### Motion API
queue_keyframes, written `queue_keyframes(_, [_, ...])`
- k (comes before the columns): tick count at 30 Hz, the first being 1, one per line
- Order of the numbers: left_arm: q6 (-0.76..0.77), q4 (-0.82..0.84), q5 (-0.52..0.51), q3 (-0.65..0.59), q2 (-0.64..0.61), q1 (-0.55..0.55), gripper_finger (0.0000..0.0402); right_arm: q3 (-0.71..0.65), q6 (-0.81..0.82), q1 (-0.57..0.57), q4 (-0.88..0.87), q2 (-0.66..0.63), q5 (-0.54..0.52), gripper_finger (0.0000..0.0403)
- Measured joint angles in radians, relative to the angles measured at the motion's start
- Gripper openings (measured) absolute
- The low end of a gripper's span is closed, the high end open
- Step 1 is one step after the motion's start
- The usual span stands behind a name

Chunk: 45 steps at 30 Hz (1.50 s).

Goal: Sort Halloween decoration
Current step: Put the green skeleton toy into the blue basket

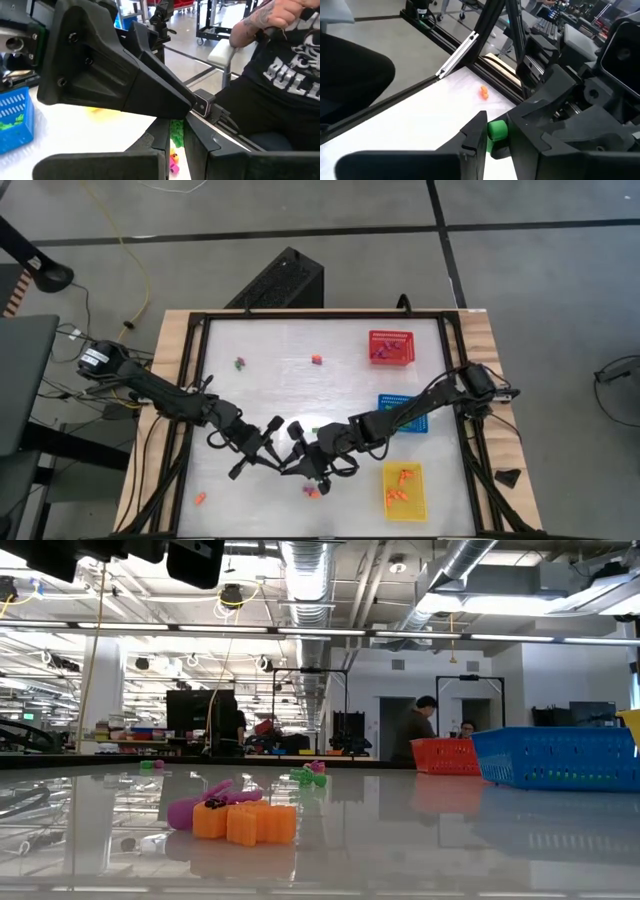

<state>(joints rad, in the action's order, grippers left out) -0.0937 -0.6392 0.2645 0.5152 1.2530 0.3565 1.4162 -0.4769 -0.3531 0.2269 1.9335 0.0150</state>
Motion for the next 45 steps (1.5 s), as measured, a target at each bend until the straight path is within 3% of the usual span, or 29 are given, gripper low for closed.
queue_keyframes(7, [0.075, 0.002, -0.008, -0.001, 0.0, -0.006, 0.003, -0.001, -0.003, 0.0, -0.01, 0.0, -0.004, 0.0074])
queue_keyframes(19, [0.078, 0.06, -0.077, -0.001, -0.011, -0.01, 0.0139, -0.002, -0.002, 0.0, -0.103, -0.023, -0.048, 0.0064])
queue_keyframes(25, [0.061, 0.191, -0.216, 0.006, -0.071, -0.013, 0.0158, -0.007, 0.184, -0.006, -0.371, -0.069, -0.046, 0.0063])
queue_keyframes(33, [0.061, 0.297, -0.231, 0.003, -0.107, -0.012, 0.0159, -0.005, 0.499, -0.033, -0.816, -0.129, -0.049, 0.0062])
queue_keyframes(41, [0.064, 0.318, -0.251, 0.003, -0.107, -0.011, 0.0159, -0.004, 0.74, -0.046, -1.279, -0.258, -0.196, 0.0062])
queue_keyframes(45, [0.073, 0.321, -0.251, 0.003, -0.107, -0.011, 0.0159, -0.068, 0.811, -0.034, -1.365, -0.366, -0.249, 0.0067])
